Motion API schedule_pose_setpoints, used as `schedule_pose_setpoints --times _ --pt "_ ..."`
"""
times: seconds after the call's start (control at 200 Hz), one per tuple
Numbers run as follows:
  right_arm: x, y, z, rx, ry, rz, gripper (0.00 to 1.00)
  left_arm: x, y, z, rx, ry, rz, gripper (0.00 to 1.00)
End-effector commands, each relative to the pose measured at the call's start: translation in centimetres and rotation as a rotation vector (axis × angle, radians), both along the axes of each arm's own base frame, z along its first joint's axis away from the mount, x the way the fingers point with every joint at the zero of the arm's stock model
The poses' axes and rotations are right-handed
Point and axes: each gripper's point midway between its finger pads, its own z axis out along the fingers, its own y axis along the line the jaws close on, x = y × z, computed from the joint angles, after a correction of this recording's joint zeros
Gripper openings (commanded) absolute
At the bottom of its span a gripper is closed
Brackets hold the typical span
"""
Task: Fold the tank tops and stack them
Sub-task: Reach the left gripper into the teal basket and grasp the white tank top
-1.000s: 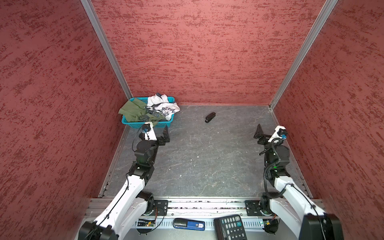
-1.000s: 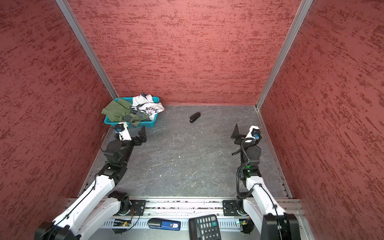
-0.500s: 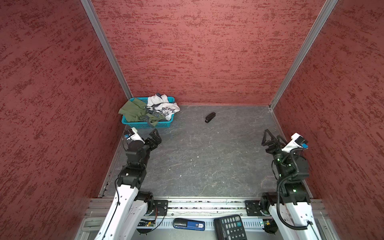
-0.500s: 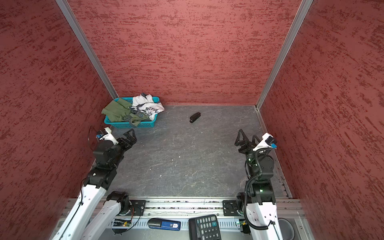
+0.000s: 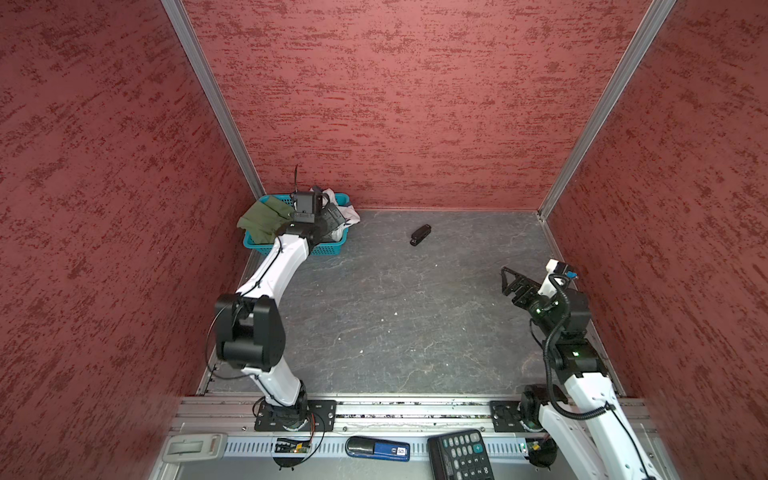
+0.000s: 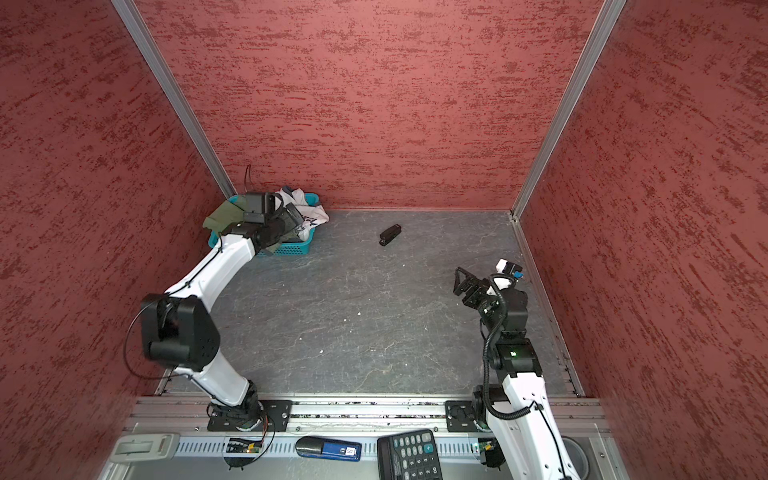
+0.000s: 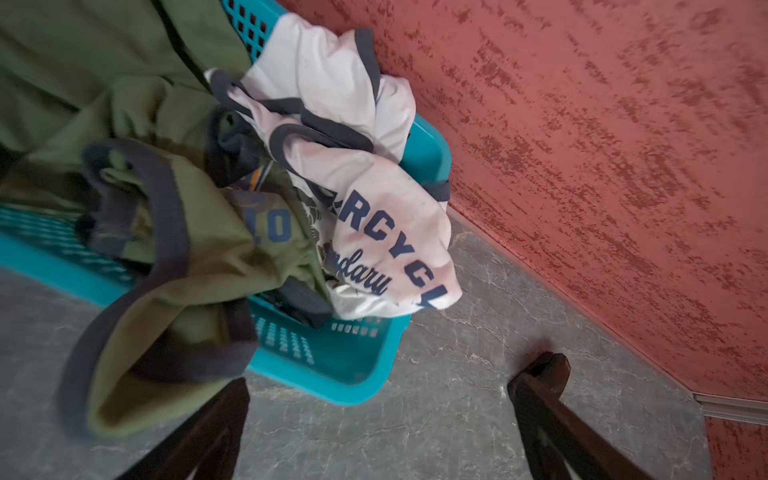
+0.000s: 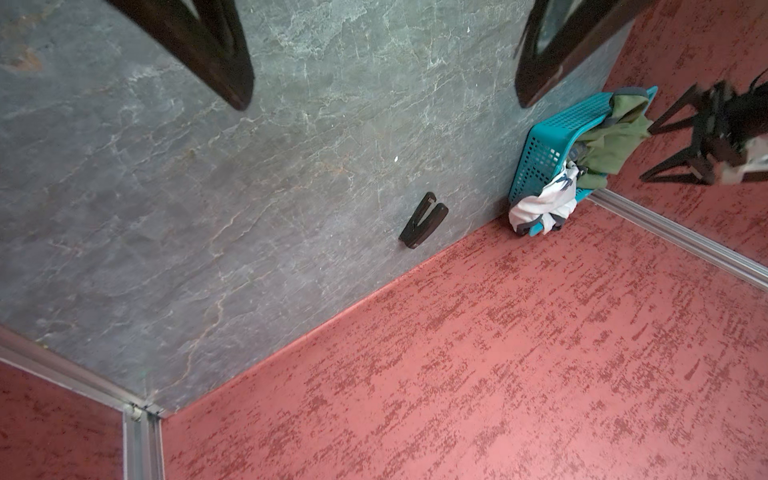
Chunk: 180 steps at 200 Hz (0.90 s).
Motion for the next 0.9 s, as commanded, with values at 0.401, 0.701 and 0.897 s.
schedule_pose_setpoints --times 0.401,0.701,0.897 --pt "-0.5 0.7 0.8 0.006 0.006 0.033 0.99 11.0 0.6 -7.8 -0.14 0.189 0.001 0.9" --pt "-1.1 0.2 1.1 0.001 0.01 0.008 0.99 12.9 0.0 -6.3 -0.239 0.126 -0.048 0.27" --pt "-1.1 -0.2 1.1 0.007 0.021 -0.018 0.99 12.0 -1.6 2.8 -0.205 -0.04 -0.117 0.0"
